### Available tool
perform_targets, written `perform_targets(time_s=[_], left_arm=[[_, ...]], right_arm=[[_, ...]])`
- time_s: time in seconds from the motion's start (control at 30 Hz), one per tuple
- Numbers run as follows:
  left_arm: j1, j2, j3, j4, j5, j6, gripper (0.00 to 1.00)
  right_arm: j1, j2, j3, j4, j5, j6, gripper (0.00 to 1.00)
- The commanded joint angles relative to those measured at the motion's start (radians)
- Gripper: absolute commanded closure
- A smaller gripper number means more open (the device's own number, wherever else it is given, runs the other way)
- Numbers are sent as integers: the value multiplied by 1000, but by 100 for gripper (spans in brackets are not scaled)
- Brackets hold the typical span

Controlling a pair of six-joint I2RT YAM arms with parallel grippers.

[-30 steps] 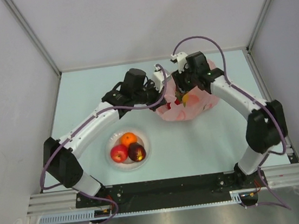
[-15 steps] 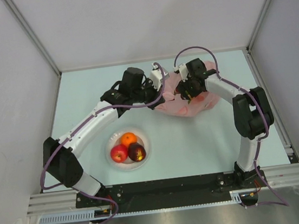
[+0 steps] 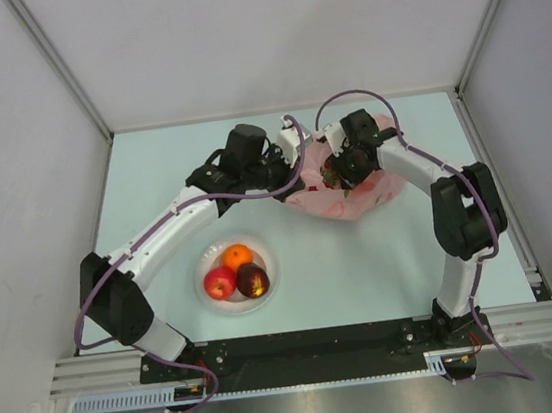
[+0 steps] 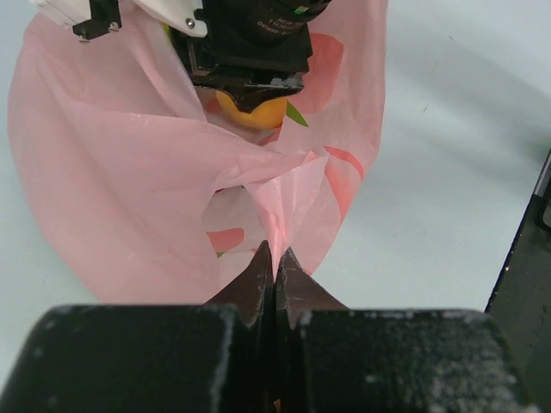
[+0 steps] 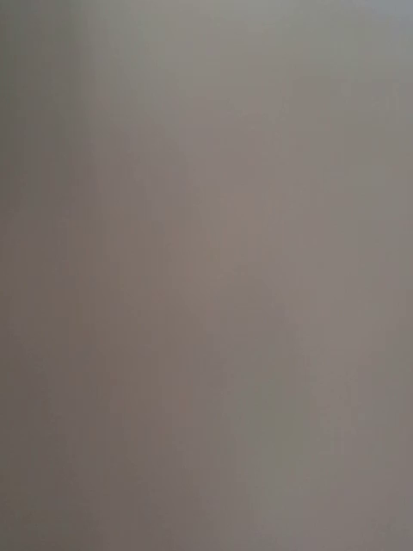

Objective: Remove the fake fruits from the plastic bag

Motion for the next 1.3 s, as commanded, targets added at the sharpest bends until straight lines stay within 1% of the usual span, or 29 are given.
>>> perform_targets(time_s=[0.0,0.07,0.13,0.17,0.23,0.3,0.37,0.43,0.47,0.5,0.53,0.6,0.63,0.67,0.7,0.73,0.77,0.8,0.87,0.9,0.97,1.0,1.03,1.07,1.1,1.13,1.27], left_arm=[[4,10,45,38,5,-4,100],[4,10,49,47,11,-10,100],[4,8,48,55,14,-16,100],[4,5,45,56,14,-18,100],[4,-3,40,55,15,-18,100],[4,-13,40,45,11,-12,100],[4,-23,39,44,-3,-3,100],[4,-24,37,45,-6,-1,100],[4,-24,36,45,-3,-3,100],[4,-21,37,48,-2,-9,100],[4,-15,40,52,-3,-12,100],[4,-9,49,55,-23,-22,100],[6,-3,63,52,-32,-23,95],[10,3,72,44,-37,-24,84],[15,7,83,41,-49,-36,55],[20,8,104,39,-61,-47,38],[32,10,117,32,-75,-62,25],[41,8,128,30,-84,-81,12],[68,-15,155,33,-94,-90,0],[79,-30,160,33,-101,-93,0],[116,-79,166,38,-109,-92,0],[130,-101,165,41,-117,-96,0],[163,-119,151,41,-129,-96,0],[180,-145,139,44,-132,-96,0],[197,-191,128,44,-140,-92,0],[234,-220,94,44,-150,-88,0],[328,-355,-7,52,-153,-84,0]], right_arm=[[-4,-168,39,-51,-51,-47,85],[0,-211,39,-75,-77,-58,85],[12,-210,36,-92,-83,-59,82],[12,-191,31,-89,-80,-38,83],[6,-162,33,-75,-91,-14,91],[6,-148,52,-48,-74,19,91],[9,-170,77,-43,-82,23,91],[-4,-246,92,-23,-132,42,91],[-33,-280,91,25,-198,60,90],[-47,-355,83,58,-229,103,90],[-56,-386,67,111,-249,115,90],[-61,-446,63,132,-283,129,89],[-61,-491,63,130,-295,135,89],[-58,-518,65,120,-330,137,89],[-46,-541,63,104,-344,137,88],[-31,-585,65,65,-349,120,88],[-12,-605,65,40,-350,105,88],[32,-624,63,12,-350,90,88],[78,-667,50,-57,-341,51,88],[129,-679,42,-71,-331,45,87],[184,-697,36,-89,-301,36,88],[212,-699,36,-88,-291,34,87],[274,-701,36,-75,-281,33,87],[308,-698,37,-66,-262,31,87],[339,-691,42,-55,-255,30,86],[421,-684,42,-40,-242,25,86],[609,-610,45,3,-257,2,86]])
